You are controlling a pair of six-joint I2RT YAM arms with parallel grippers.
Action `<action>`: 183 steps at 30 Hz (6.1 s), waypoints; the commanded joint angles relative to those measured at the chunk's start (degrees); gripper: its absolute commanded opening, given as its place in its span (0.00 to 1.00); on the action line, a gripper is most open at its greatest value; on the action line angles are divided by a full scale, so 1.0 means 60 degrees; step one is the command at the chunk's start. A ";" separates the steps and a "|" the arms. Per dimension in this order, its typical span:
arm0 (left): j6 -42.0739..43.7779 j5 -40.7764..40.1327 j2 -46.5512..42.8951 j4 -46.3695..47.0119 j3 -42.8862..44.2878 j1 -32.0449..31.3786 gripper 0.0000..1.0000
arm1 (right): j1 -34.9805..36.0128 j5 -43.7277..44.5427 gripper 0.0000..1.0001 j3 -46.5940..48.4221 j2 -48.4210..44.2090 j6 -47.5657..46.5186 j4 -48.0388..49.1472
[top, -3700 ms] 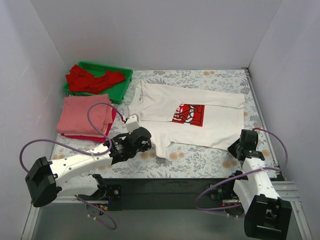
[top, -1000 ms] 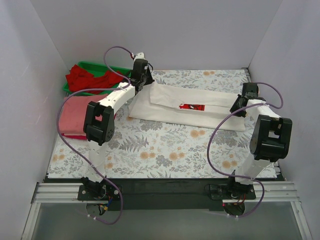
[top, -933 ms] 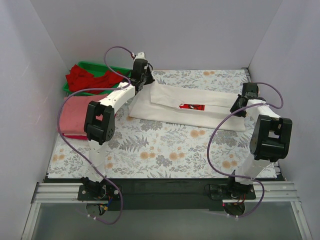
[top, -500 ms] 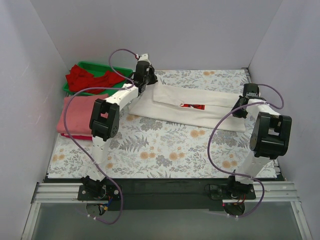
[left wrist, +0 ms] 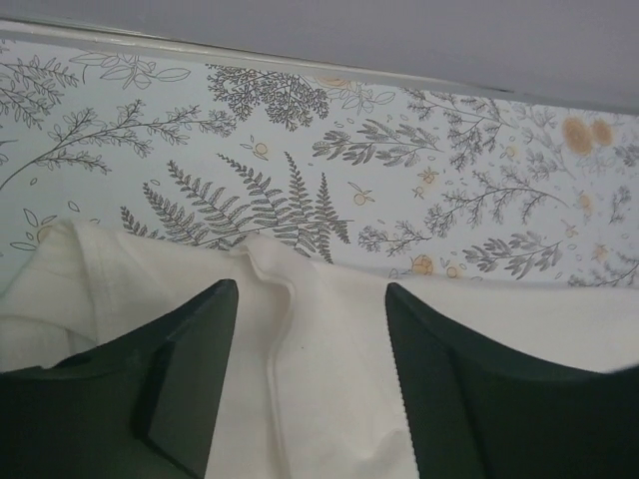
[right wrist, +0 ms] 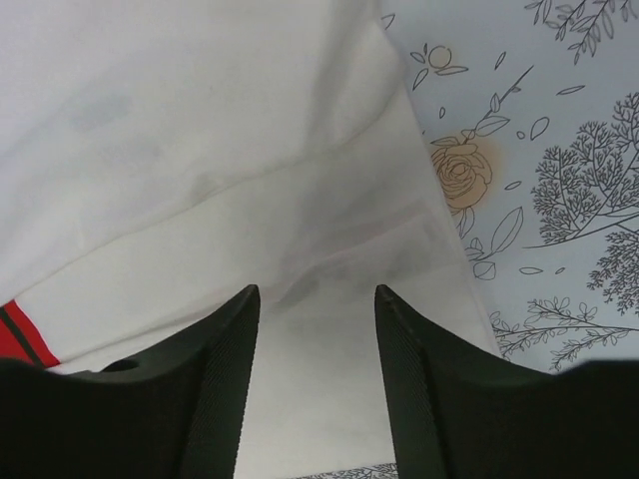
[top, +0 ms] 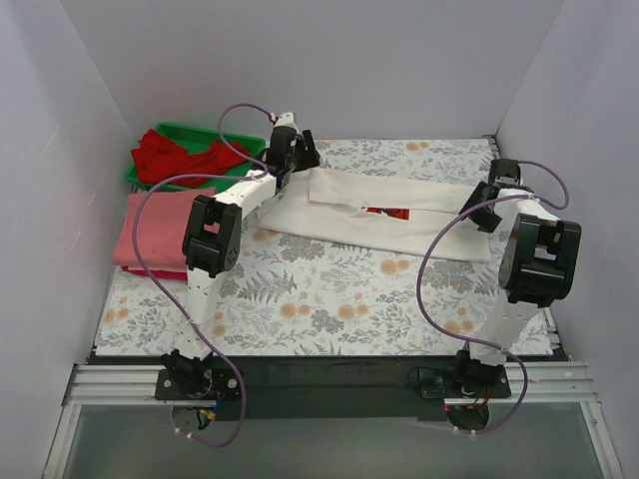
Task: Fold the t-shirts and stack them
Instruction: Fold the tshirt
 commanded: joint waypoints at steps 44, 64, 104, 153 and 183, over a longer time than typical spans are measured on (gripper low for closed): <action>-0.2796 0.1376 -0.4603 0.0482 -0.7970 0.0664 0.86 | 0.6658 -0.2021 0.98 0.4085 0.3598 -0.0600 0.5004; -0.2416 0.1361 -0.5481 0.0057 -0.7839 0.0722 0.86 | 0.4551 0.0807 0.98 0.5011 0.2870 -0.1714 0.3147; -0.1815 0.2021 -0.2728 -0.0528 -0.5114 0.0283 0.86 | 0.4563 -0.5694 0.45 0.6151 0.5109 -0.1275 0.3027; -0.1859 0.1420 -0.3212 -0.0528 -0.5774 0.0283 0.86 | 0.4548 -0.3631 0.01 0.4658 0.3748 -0.1524 0.2910; -0.0980 0.3118 0.0463 -0.2695 -0.0489 0.0297 0.87 | 0.0609 -0.4097 0.98 0.1024 0.1739 -0.0762 0.2369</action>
